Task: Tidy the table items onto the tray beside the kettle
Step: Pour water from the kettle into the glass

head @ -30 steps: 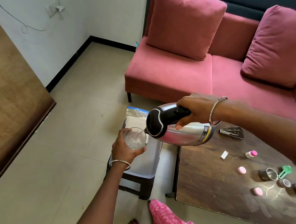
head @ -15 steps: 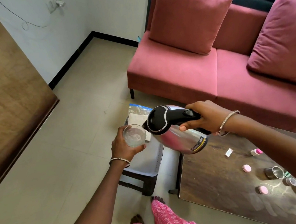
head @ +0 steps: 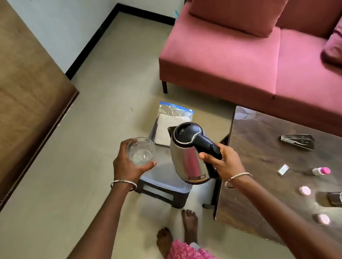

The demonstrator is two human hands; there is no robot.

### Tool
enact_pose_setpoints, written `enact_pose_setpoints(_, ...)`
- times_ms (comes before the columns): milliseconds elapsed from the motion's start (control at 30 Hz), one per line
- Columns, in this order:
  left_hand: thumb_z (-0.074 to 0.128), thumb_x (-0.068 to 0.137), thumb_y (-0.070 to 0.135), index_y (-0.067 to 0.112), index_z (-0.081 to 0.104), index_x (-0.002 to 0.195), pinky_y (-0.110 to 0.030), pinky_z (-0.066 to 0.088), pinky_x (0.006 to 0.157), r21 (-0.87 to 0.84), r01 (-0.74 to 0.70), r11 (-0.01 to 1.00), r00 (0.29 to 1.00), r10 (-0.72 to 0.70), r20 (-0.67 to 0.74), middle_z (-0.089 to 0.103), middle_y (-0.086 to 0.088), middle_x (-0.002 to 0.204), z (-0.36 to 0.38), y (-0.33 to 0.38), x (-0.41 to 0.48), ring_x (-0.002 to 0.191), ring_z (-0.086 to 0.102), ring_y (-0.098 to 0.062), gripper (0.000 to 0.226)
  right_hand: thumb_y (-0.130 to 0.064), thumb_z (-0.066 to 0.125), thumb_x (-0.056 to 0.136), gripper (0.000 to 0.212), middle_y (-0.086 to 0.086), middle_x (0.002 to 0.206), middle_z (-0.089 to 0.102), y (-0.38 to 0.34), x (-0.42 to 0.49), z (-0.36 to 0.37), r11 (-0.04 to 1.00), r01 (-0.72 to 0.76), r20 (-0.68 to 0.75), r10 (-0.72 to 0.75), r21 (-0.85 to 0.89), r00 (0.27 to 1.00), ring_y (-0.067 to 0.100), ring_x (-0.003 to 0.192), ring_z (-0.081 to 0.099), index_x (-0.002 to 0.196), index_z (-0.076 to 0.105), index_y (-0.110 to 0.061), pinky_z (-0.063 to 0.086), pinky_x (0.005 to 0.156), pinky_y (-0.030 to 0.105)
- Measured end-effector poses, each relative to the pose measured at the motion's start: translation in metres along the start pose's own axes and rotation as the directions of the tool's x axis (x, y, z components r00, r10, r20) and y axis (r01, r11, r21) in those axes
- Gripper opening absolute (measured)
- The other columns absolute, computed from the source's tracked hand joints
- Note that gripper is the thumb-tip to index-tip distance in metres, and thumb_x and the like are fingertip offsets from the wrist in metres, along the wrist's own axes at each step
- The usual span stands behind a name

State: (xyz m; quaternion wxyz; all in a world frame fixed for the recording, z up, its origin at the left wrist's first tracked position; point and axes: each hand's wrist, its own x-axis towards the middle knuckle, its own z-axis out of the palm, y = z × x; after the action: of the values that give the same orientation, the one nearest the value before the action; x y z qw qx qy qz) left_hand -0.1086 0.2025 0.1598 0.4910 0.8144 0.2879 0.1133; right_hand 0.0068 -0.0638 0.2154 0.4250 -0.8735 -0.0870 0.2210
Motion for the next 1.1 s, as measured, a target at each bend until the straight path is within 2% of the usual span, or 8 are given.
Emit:
enact_pose_setpoints(133,0.093,0.041,0.044,0.036,0.049,0.114,0.004,0.038,0.077,0.007,0.014,1.000,1.000,-0.014,-0.023,0.059,0.021,0.111,-0.001,-0.017,0.008,0.099,0.057,-0.002,0.086,-0.039,0.080,0.078,0.027,0.015,0.071,0.064,0.024,0.018,0.050,0.995,-0.044,-0.035,0.048,0.093,0.998,0.020,0.065,0.055,0.087,0.066,-0.018,0.052,0.064,0.047)
enact_pose_setpoints(200,0.091,0.041,0.047,0.034,0.049,0.116,0.004,0.038,0.078,0.010,0.023,1.000,0.999,-0.023,-0.031,0.060,0.021,0.112,0.000,-0.025,0.012,0.099,0.057,-0.001,0.087,-0.040,0.079,0.079,0.021,0.009,0.071,0.063,0.035,0.028,0.072,0.990,-0.057,-0.044,0.063,0.128,0.997,0.022,0.065,0.057,0.085,0.065,-0.025,0.053,0.067,0.049)
enact_pose_setpoints(300,0.093,0.042,0.045,0.033,0.050,0.117,0.002,0.039,0.079,0.030,0.034,0.999,0.999,-0.033,-0.038,0.061,0.020,0.114,0.002,-0.035,0.018,0.100,0.058,-0.001,0.087,-0.043,0.077,0.080,0.030,0.009,0.077,0.068,0.047,0.043,0.101,0.982,-0.066,-0.035,0.074,0.175,0.997,0.022,0.072,0.064,0.092,0.066,-0.018,0.054,0.068,0.043)
enact_pose_setpoints(367,0.094,0.042,0.043,0.032,0.050,0.117,-0.001,0.041,0.081,0.029,0.039,0.999,0.998,-0.038,-0.046,0.061,0.020,0.114,0.003,-0.041,0.021,0.101,0.058,0.001,0.087,-0.048,0.075,0.079,0.031,-0.008,0.069,0.062,0.053,0.053,0.116,0.979,-0.046,-0.037,0.054,0.200,0.998,0.000,0.062,0.057,0.088,0.062,-0.021,0.050,0.058,0.022)
enact_pose_setpoints(433,0.093,0.043,0.042,0.030,0.051,0.117,-0.004,0.042,0.083,0.026,0.041,0.999,0.998,-0.040,-0.053,0.061,0.021,0.113,0.005,-0.044,0.023,0.102,0.057,0.007,0.086,-0.048,0.074,0.079,0.030,-0.015,0.066,0.058,0.055,0.060,0.128,0.975,-0.033,-0.041,0.043,0.220,0.998,-0.005,0.060,0.055,0.089,0.061,-0.022,0.042,0.056,0.010)
enact_pose_setpoints(567,0.092,0.044,0.042,0.028,0.051,0.119,-0.005,0.043,0.086,0.011,0.044,0.999,0.997,-0.044,-0.067,0.060,0.023,0.112,0.011,-0.050,0.027,0.104,0.056,0.010,0.086,-0.037,0.075,0.083,0.033,0.001,0.076,0.065,0.064,0.068,0.146,0.968,-0.015,-0.035,0.025,0.252,0.999,0.006,0.068,0.056,0.100,0.064,-0.010,0.047,0.061,0.023)
enact_pose_setpoints(800,0.091,0.044,0.046,0.028,0.051,0.120,-0.008,0.045,0.087,0.002,0.056,0.998,0.997,-0.056,-0.056,0.060,0.023,0.115,0.019,-0.059,0.028,0.106,0.058,0.003,0.088,-0.031,0.075,0.085,0.033,-0.018,0.073,0.058,0.080,0.063,0.168,0.954,-0.016,-0.076,0.041,0.301,0.996,-0.008,0.067,0.057,0.104,0.064,-0.007,0.041,0.060,0.005)
enact_pose_setpoints(1100,0.091,0.043,0.047,0.032,0.050,0.120,-0.016,0.048,0.089,-0.017,0.058,0.998,0.996,-0.058,-0.063,0.061,0.022,0.116,0.016,-0.056,0.024,0.107,0.060,-0.002,0.088,-0.047,0.070,0.085,0.035,-0.010,0.070,0.049,0.098,0.031,0.198,0.950,-0.126,-0.070,0.151,0.287,0.986,0.002,0.059,0.046,0.095,0.054,-0.018,0.037,0.053,0.014)
